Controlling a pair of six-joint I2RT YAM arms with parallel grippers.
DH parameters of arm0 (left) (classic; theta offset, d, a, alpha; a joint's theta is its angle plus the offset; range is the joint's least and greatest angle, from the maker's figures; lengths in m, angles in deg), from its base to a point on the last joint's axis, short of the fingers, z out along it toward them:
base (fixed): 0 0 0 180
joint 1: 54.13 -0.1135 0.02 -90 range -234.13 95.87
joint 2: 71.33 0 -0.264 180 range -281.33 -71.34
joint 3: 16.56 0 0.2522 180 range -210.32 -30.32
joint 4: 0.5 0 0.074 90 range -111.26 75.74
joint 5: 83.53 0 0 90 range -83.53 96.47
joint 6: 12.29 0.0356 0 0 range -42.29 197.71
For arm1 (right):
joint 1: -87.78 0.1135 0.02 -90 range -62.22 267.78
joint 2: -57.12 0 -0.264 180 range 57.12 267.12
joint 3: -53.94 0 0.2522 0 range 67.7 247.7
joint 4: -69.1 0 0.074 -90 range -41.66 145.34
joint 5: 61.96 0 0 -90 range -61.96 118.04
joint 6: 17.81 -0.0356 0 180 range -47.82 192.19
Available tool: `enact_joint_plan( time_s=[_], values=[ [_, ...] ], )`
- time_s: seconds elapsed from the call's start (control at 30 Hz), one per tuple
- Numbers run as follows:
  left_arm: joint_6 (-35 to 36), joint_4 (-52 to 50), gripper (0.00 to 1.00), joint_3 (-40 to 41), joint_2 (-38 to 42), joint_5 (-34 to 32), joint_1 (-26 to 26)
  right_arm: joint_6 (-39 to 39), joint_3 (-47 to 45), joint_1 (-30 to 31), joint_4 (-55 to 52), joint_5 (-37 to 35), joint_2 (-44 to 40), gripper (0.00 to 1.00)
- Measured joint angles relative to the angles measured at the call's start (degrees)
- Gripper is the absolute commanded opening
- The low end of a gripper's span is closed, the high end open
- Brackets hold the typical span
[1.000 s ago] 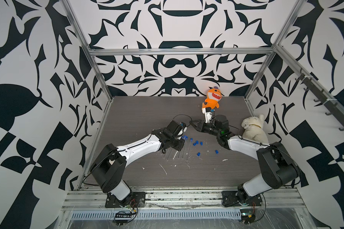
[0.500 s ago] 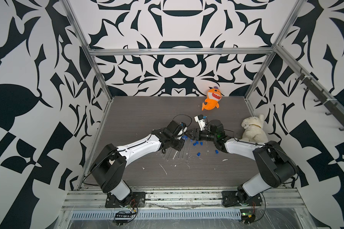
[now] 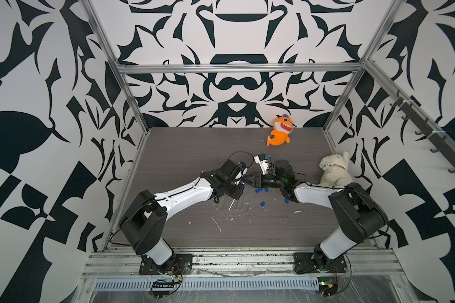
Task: Remove stoppers from test tubes
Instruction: Open the stopper on the test tube.
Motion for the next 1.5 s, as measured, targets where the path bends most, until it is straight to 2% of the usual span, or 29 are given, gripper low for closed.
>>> enact_joint_plan(
  time_s=[0.17,0.3,0.63,1.5],
  values=[
    [0.00,0.02,0.00,0.00,0.00,-0.22,0.00,-0.37,0.00,0.17,0.68,0.37,0.24,0.35],
    [0.04,0.02,0.00,0.00,0.00,-0.37,0.00,-0.66,0.00,0.44,1.18,0.59,1.01,0.30],
    [0.11,-0.04,0.00,-0.02,0.00,-0.50,0.00,-1.14,0.00,0.55,1.51,0.44,1.11,0.01],
    [0.13,1.95,0.00,-0.02,0.00,-1.22,-0.02,-2.84,0.74,-1.18,1.46,-0.09,0.96,0.00]
  ],
)
